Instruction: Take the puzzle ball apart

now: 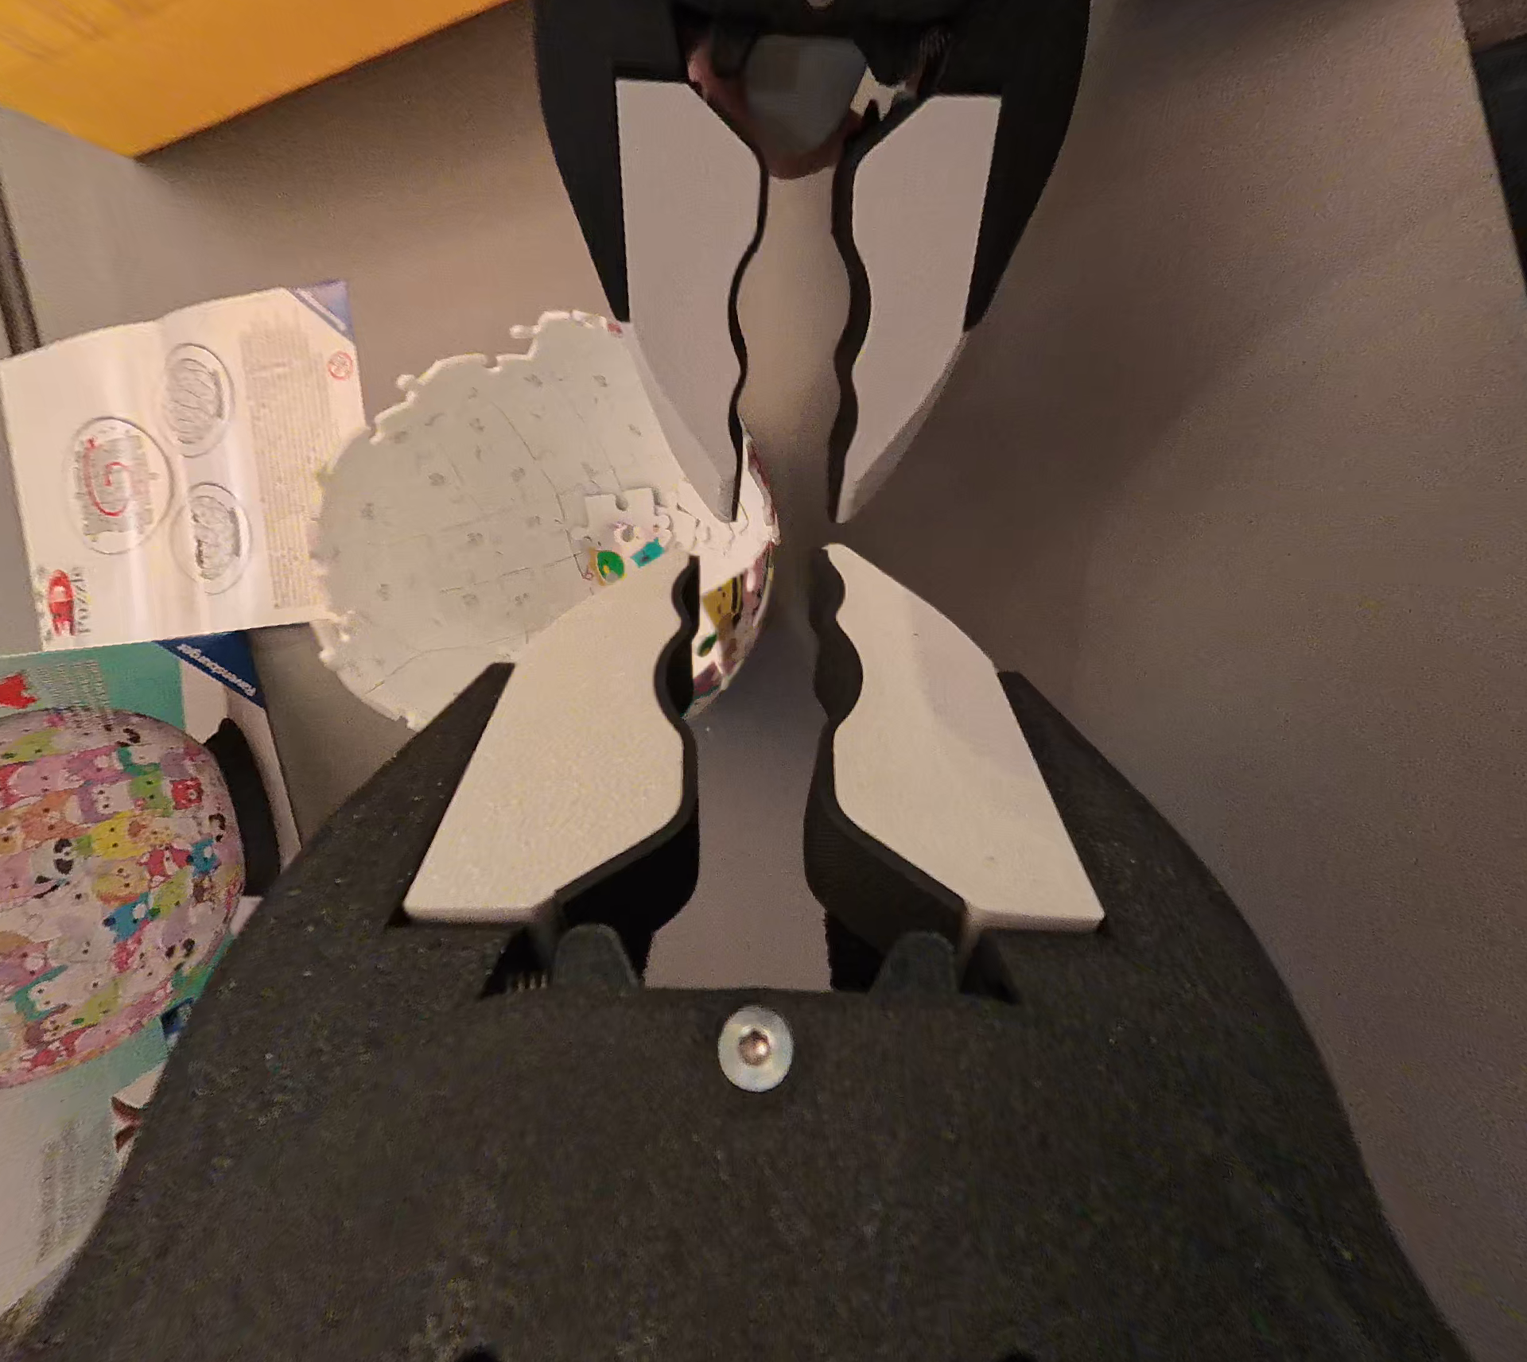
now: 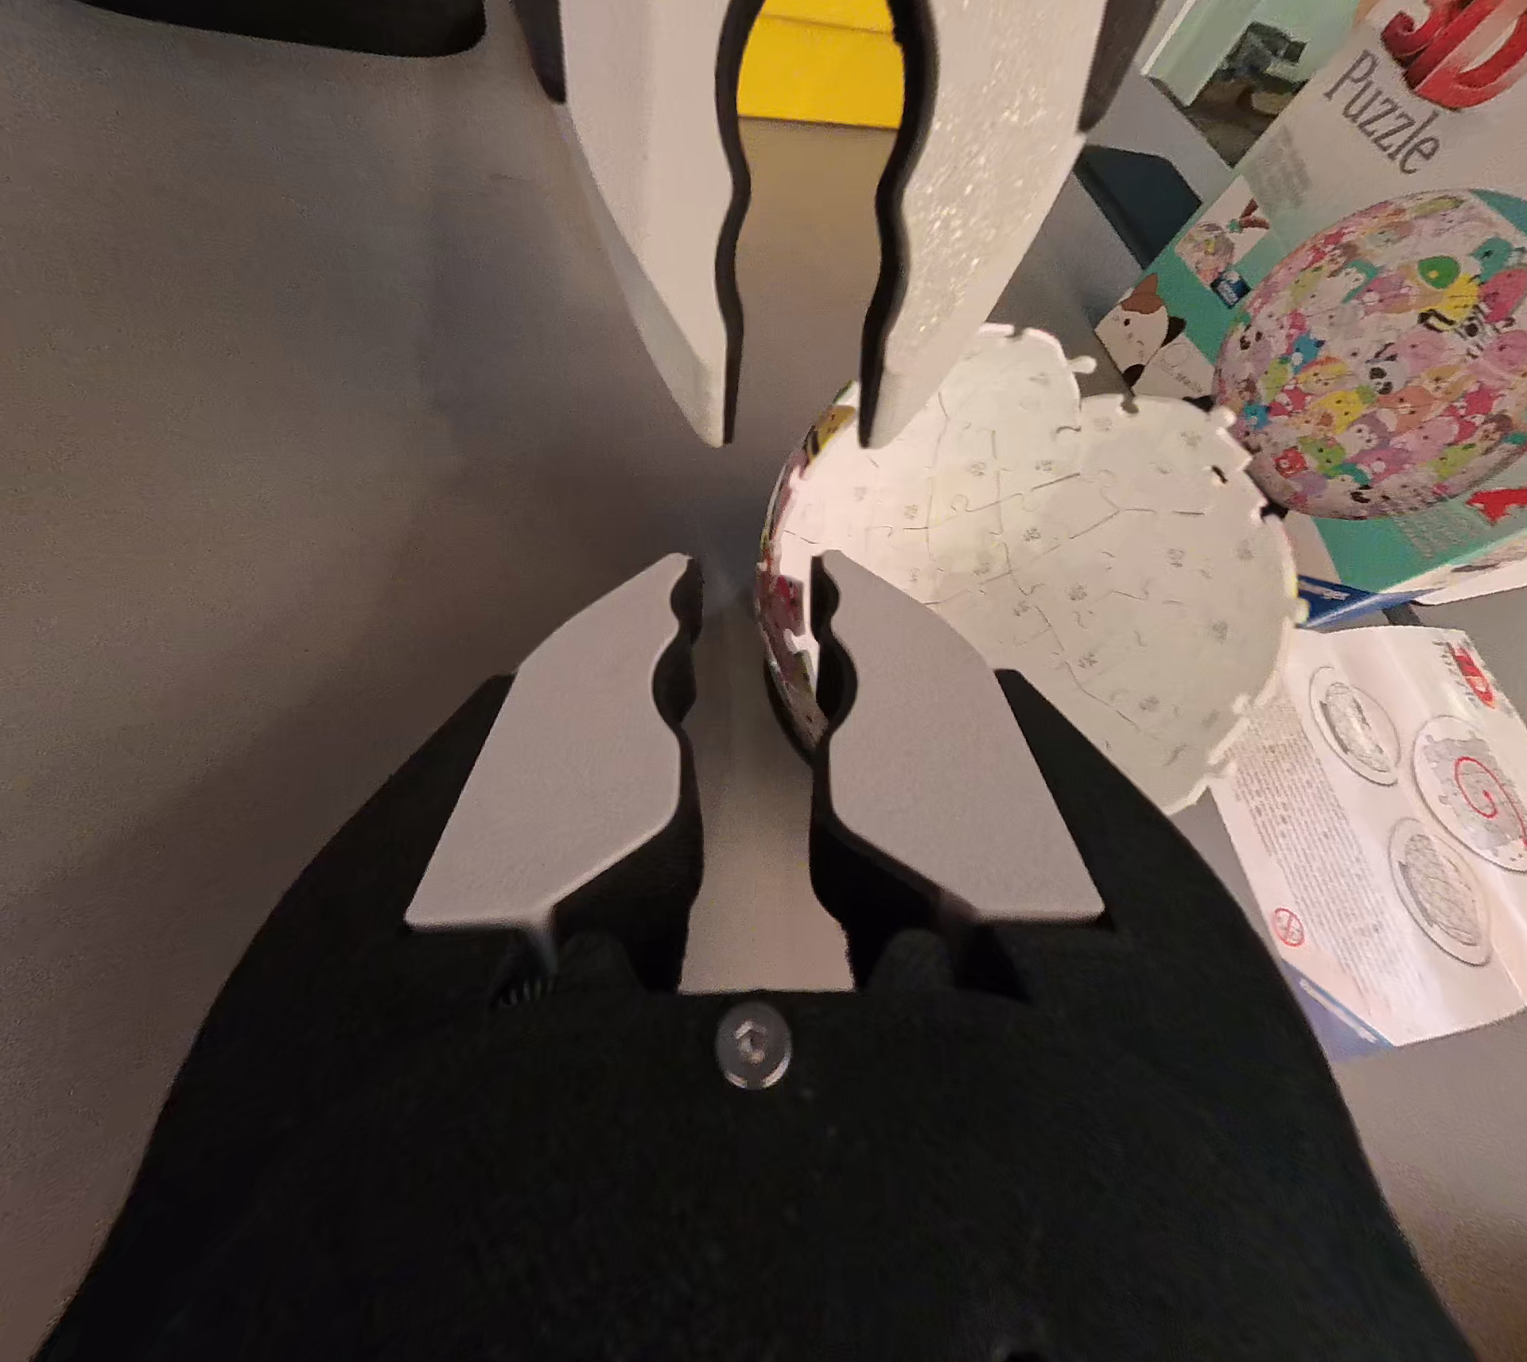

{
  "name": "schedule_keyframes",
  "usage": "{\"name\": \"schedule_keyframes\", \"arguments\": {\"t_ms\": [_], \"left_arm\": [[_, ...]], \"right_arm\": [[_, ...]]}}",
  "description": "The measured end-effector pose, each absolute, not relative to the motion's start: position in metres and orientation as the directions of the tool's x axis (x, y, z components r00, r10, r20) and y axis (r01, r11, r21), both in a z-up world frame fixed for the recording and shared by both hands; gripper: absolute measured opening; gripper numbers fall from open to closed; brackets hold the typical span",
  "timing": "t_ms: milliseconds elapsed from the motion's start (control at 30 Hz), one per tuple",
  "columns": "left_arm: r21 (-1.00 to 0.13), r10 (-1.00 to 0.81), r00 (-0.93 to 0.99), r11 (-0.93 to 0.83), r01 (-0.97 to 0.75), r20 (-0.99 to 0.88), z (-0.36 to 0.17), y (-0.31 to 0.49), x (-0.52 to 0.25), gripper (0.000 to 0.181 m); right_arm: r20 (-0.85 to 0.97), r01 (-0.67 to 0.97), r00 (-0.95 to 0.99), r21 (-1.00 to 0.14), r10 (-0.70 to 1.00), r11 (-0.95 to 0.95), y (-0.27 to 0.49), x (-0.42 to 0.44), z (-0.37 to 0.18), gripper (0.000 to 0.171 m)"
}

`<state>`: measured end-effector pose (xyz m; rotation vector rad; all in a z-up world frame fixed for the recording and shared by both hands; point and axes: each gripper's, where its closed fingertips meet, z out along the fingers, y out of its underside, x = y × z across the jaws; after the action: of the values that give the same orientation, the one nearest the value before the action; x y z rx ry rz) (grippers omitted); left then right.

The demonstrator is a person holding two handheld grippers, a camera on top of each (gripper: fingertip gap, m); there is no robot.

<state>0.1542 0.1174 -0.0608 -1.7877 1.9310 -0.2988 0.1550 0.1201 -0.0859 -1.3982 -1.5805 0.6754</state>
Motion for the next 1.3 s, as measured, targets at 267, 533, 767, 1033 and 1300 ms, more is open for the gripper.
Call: {"name": "schedule_keyframes", "arguments": {"t_ms": [267,533,767,1033,1300], "left_arm": [[-0.344,-0.98,-0.069,0.13,-0.93,-0.184,-0.074,0.126,0.148,0.017],[-0.246,-0.985,-0.157,0.169,-0.954,-0.067,-0.079,0.119,0.144,0.006],[-0.195,-0.972,-0.234,0.222,-0.955,0.039,-0.083,0.104,0.145,0.002],[-0.238,-0.983,-0.185,0.178,-0.955,0.008,-0.078,0.111,0.15,0.006],[-0.275,-0.991,-0.135,0.134,-0.952,-0.016,-0.08,0.115,0.147,0.01]], "right_arm": [[0.348,0.548,0.037,-0.791,0.937,0.272,0.129,0.168,-0.093,0.018],[0.282,0.517,0.015,-0.823,0.959,0.234,0.126,0.166,-0.092,0.009],[0.161,0.442,0.038,-0.888,0.986,0.128,0.128,0.167,-0.081,0.003],[0.12,0.415,0.059,-0.906,0.991,0.085,0.128,0.177,-0.069,0.003],[0.308,0.276,0.71,-0.949,0.634,0.151,0.192,0.315,0.05,0.003]]}}
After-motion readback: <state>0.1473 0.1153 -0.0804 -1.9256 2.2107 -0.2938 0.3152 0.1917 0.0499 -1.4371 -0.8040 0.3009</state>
